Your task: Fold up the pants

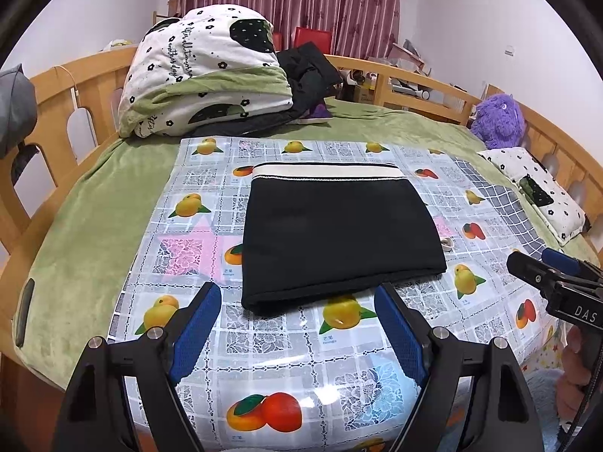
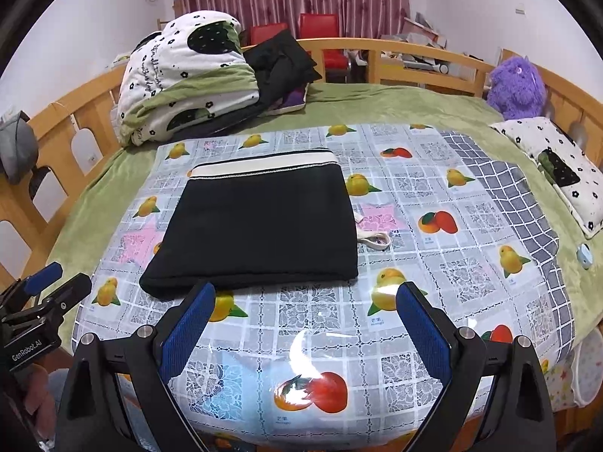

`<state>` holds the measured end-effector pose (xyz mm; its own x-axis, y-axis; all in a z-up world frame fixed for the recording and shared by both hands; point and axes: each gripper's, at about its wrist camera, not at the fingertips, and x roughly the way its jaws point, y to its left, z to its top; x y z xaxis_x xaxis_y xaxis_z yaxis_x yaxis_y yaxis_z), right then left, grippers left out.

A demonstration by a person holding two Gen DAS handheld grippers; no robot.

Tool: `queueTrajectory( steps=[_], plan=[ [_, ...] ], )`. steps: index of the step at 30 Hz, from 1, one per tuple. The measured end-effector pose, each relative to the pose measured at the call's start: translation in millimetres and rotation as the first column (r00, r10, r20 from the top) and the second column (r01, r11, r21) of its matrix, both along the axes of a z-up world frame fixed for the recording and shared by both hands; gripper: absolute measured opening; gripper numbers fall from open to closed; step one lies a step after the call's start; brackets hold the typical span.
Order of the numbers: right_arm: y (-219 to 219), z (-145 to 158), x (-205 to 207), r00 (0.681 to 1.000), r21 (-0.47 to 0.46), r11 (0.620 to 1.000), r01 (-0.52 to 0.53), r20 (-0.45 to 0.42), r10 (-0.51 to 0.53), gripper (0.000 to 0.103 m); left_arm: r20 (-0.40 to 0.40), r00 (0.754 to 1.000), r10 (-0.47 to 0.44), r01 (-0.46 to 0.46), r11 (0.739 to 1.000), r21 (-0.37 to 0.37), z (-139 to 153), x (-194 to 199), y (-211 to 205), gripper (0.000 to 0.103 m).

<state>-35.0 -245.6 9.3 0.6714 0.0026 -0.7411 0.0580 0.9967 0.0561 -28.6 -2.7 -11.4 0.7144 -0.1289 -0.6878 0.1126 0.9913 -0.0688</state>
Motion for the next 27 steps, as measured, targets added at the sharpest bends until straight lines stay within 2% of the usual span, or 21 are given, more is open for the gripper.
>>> queueTrajectory(
  steps=[27],
  plan=[
    [3.6,1.0,-0.7,1.0,-0.026,1.0,0.004,0.003,-0.004,0.096,-0.001,1.0,0.002,-0.002,1.0,0.01,-0.9,-0.5,1.7,0.082]
  ],
)
